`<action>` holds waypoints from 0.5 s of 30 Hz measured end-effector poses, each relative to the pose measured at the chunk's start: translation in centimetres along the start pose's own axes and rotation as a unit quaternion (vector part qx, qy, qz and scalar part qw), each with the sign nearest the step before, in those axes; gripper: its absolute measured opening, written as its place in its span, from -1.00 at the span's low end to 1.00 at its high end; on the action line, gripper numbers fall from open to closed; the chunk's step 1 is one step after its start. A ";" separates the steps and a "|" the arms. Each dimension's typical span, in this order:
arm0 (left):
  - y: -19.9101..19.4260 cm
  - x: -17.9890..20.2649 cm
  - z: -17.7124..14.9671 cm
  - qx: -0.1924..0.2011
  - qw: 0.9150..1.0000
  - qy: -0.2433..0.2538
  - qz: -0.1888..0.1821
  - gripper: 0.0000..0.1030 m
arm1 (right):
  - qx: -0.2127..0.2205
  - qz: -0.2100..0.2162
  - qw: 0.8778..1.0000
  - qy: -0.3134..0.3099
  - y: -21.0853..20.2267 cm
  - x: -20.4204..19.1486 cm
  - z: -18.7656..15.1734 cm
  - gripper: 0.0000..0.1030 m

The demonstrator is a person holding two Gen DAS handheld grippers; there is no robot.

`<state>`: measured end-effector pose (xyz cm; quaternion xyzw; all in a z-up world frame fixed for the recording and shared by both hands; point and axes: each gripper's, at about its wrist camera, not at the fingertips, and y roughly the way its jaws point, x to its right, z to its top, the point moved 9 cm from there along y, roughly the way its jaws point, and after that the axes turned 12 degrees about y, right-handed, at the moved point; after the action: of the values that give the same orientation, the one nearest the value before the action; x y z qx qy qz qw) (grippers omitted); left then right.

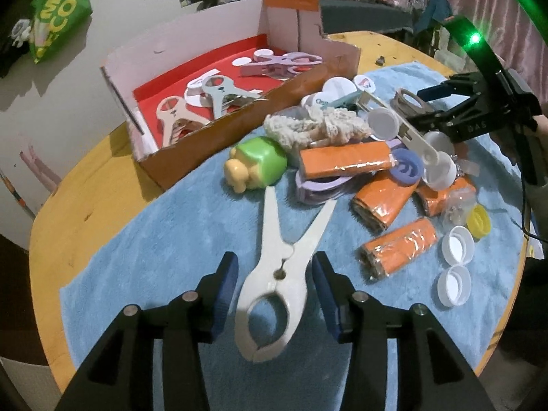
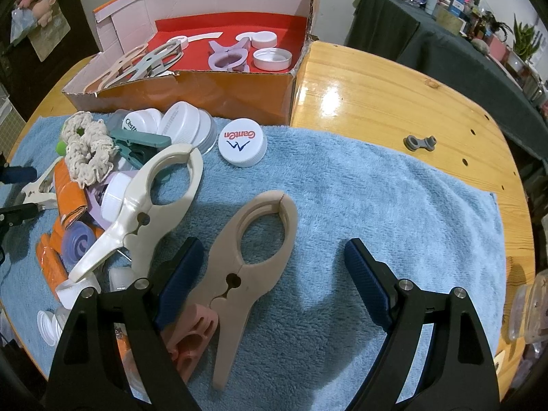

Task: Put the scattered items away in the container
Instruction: 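Close the left gripper on the large white clip while the right gripper closes on the beige clip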

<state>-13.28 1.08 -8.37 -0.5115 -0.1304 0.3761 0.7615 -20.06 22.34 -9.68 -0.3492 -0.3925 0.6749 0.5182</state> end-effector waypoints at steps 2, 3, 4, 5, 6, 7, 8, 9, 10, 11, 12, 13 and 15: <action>0.3 0.3 0.3 -0.004 1.000 0.008 -0.003 -0.06 | 0.000 0.001 1.000 0.000 0.1 0.1 0.1 0.64; 0.7 0.4 0.4 -0.009 1.000 0.012 -0.003 -0.06 | 0.000 0.001 1.000 -0.001 0.2 0.0 0.2 0.64; 0.8 0.5 0.5 -0.012 1.000 0.014 -0.003 -0.06 | 0.001 0.001 1.000 -0.001 0.2 0.0 0.2 0.64; 1.0 0.6 0.4 -0.016 1.000 0.016 -0.003 -0.05 | 0.001 0.001 1.000 -0.001 0.2 0.1 0.2 0.64; 1.0 0.6 0.5 -0.015 1.000 0.013 -0.004 -0.06 | 0.004 0.001 1.000 -0.001 0.1 0.0 0.1 0.61; 1.0 0.5 0.5 -0.015 1.000 0.009 -0.006 -0.12 | 0.006 0.003 1.000 -0.001 0.1 -0.1 0.1 0.57; 0.9 0.5 0.4 -0.014 1.000 0.002 -0.011 -0.13 | 0.006 0.007 1.000 -0.001 0.1 -0.1 0.1 0.51; 0.8 0.5 0.4 -0.014 1.000 -0.003 -0.013 -0.14 | 0.008 0.007 1.000 -0.001 0.0 -0.2 0.2 0.42; 0.7 0.5 0.3 -0.014 1.000 -0.005 -0.012 -0.16 | 0.012 0.006 1.000 -0.002 -0.2 -0.3 0.1 0.37; 0.6 0.5 0.3 -0.014 1.000 -0.008 -0.009 -0.17 | 0.014 0.005 1.000 -0.004 -0.2 -0.4 0.2 0.26; 0.6 0.5 0.2 -0.013 1.000 -0.011 -0.007 -0.18 | 0.013 0.008 1.000 -0.005 -0.3 -0.5 0.2 0.14; 0.5 0.5 0.2 -0.014 1.000 -0.015 -0.005 -0.19 | 0.012 0.010 1.000 -0.006 -0.6 -0.6 -0.2 0.10; 0.3 0.6 0.1 -0.015 1.000 -0.025 -0.001 -0.21 | 0.014 0.007 1.000 -0.009 -0.5 -0.8 -0.1 0.06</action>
<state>-13.09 1.63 -8.69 -0.5129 -0.1554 0.3858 0.7510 -19.61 21.68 -9.17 -0.3388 -0.3854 0.6871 0.5143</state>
